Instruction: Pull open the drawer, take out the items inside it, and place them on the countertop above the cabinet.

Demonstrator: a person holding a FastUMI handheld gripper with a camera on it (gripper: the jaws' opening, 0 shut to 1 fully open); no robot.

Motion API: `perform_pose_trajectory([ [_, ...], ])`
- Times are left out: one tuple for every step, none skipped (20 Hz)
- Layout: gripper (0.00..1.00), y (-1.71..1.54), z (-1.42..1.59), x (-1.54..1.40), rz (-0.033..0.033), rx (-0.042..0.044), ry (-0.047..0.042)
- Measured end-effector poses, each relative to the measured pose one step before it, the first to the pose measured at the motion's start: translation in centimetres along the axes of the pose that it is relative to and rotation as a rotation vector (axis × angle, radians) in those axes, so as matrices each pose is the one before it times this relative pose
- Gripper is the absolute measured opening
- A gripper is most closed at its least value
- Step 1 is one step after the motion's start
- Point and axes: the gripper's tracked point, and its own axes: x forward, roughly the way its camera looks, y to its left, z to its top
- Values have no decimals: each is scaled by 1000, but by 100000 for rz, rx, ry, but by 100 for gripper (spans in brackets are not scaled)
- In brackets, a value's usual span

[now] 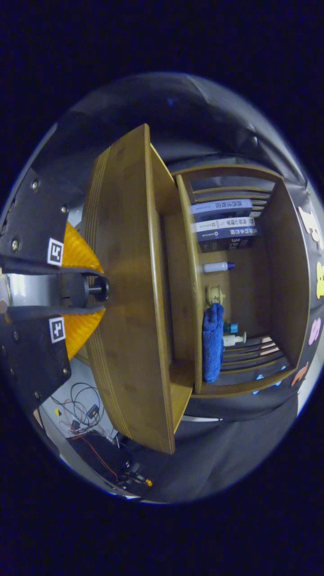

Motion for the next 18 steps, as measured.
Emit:
perform_pose_trajectory([
  [27, -47, 85, 144, 282, 1052, -755],
  [27, -2, -95, -24, -147, 564, -405],
  [27, 10, 21, 4, -313, 199, -97],
  [27, 29, -9, -2, -182, 39, -147],
  [27, 33, 83, 13, -52, 43, -138],
  [27, -44, -53, 68, -17, 27, -108],
  [27, 32, 89, -35, -325, 120, -2],
  [27, -122, -16, -23, -694, 58, 323],
  [27, 27, -16, 14, -765, 59, 260],
  [27, 27, -91, 37, -872, -453, 662],
  [31, -57, -49, 2, -1126, -1028, 742],
  [32, 228, 124, -88, 654, -14, 555],
  [40, 400, 644, -2, 294, 700, -1011],
  [44, 211, 809, -634, 786, 849, -2196],
  [45, 610, 938, -289, 1352, 828, -2778],
  [46, 669, 1136, -459, 1117, 525, -2973],
  [53, 327, 1421, -473, -428, -690, -2384],
  [53, 307, 1329, -514, -412, -1504, -2321],
])
